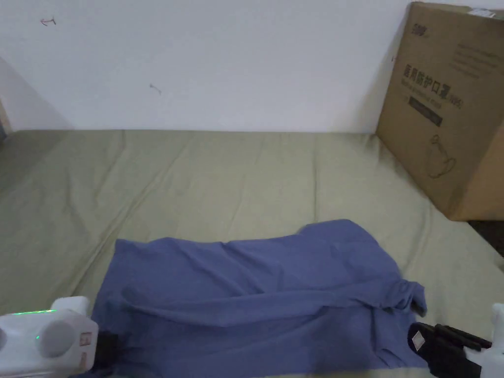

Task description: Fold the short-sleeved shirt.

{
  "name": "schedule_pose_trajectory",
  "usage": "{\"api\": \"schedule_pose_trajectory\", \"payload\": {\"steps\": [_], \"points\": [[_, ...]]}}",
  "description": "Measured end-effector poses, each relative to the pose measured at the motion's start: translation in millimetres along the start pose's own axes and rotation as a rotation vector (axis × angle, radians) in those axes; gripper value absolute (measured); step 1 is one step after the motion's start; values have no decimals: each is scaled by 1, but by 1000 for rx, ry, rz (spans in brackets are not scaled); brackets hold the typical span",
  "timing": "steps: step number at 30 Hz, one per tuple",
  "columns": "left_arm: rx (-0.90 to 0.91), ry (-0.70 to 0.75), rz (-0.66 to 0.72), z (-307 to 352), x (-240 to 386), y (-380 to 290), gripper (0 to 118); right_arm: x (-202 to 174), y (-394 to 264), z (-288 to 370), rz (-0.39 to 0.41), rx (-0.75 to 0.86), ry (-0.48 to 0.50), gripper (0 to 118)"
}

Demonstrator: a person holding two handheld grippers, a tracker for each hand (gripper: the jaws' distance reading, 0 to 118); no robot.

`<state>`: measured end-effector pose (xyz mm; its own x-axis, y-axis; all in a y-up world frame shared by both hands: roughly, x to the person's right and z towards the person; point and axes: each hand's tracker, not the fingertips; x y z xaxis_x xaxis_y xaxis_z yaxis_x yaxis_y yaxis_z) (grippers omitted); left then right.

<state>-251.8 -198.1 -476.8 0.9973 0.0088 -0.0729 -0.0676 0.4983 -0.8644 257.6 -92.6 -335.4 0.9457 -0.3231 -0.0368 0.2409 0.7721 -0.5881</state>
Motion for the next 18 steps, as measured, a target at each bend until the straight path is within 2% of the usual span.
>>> {"api": "schedule_pose_trajectory", "payload": {"steps": [1, 2, 3, 4, 5, 6, 7, 8, 9, 10, 11, 12, 15, 17, 18], "points": [[48, -34, -12, 10, 1, -2, 2, 13, 6, -1, -27, 6, -6, 0], [46, -66, -11, 14, 1, -4, 2, 20, 10, -3, -44, 8, -8, 0], [36, -165, 43, 20, -5, -6, 2, 30, 17, -11, -57, -5, -7, 0], [0, -180, 65, 24, -6, -7, 2, 41, 24, -20, -79, -31, -32, 2], [-7, -161, 55, 25, -8, -8, 2, 51, 31, -29, -95, -54, -57, 27], [-4, -150, 47, 27, -8, -11, 2, 62, 38, -45, -127, -106, -68, 87], [-3, -136, 26, 30, -6, -9, 2, 73, 44, -63, -170, -168, -83, 114], [-2, -130, 10, 33, -4, -7, 2, 82, 46, -80, -206, -251, -94, 114], [-1, -122, 4, 34, -6, -7, 2, 95, 46, -100, -279, -297, -41, 118], [-6, -121, 9, 35, -8, -8, 2, 104, 46, -114, -341, -301, -44, 118], [-10, -127, 21, 35, -10, -9, 2, 109, 45, -127, -368, -359, -55, 118], [-20, -141, 46, 35, -8, -4, 2, 116, 41, -144, -361, -419, -133, 118], [-45, -142, 63, 30, -10, -6, 2, 124, 32, -172, -266, -514, -192, 117], [-54, -133, 60, 28, -7, -7, 2, 121, 23, -175, -214, -563, -180, 106], [-53, -131, 51, 29, -6, -9, 2, 114, 24, -172, -155, -557, -224, 97]]}}
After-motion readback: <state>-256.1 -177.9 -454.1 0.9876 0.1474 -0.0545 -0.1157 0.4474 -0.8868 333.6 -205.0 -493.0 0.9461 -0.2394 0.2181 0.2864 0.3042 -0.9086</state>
